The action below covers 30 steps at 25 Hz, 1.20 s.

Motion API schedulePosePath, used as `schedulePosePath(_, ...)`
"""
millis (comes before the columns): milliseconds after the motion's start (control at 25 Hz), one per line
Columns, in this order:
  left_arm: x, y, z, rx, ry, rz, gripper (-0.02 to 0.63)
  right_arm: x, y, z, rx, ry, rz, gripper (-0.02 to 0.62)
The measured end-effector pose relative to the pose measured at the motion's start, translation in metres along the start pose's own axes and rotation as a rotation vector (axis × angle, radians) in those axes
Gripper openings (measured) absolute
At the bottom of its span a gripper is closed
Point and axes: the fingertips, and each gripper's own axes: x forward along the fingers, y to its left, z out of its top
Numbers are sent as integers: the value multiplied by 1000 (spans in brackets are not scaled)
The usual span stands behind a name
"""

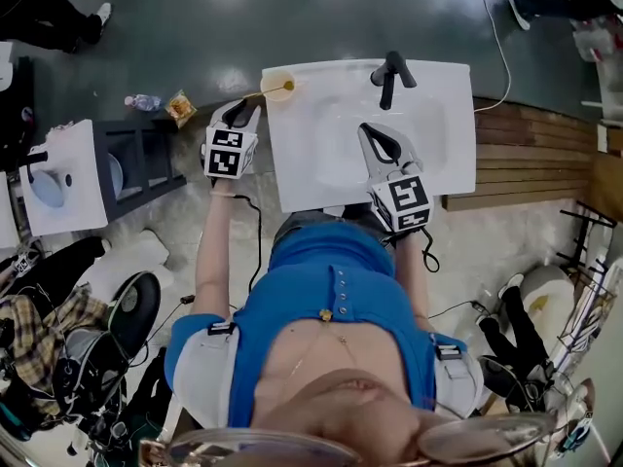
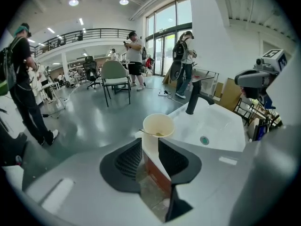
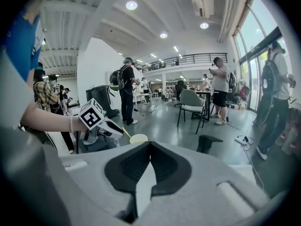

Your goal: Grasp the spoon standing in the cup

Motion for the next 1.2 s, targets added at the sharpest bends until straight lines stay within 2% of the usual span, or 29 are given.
schedulePosePath(280, 12, 3, 4, 48, 25, -28, 165, -5, -4, -2, 21, -9, -27, 3)
schedulePosePath(520, 17, 2, 12, 98, 35, -34, 169, -12, -10, -6, 33, -7, -47, 3)
schedulePosePath(760, 17, 3, 4, 183, 57, -22, 117, -13, -13, -8, 47, -10, -53, 3)
schedulePosePath(1200, 23, -7, 0, 194, 77, -48, 54, -18, -20, -13, 59, -11, -74, 3)
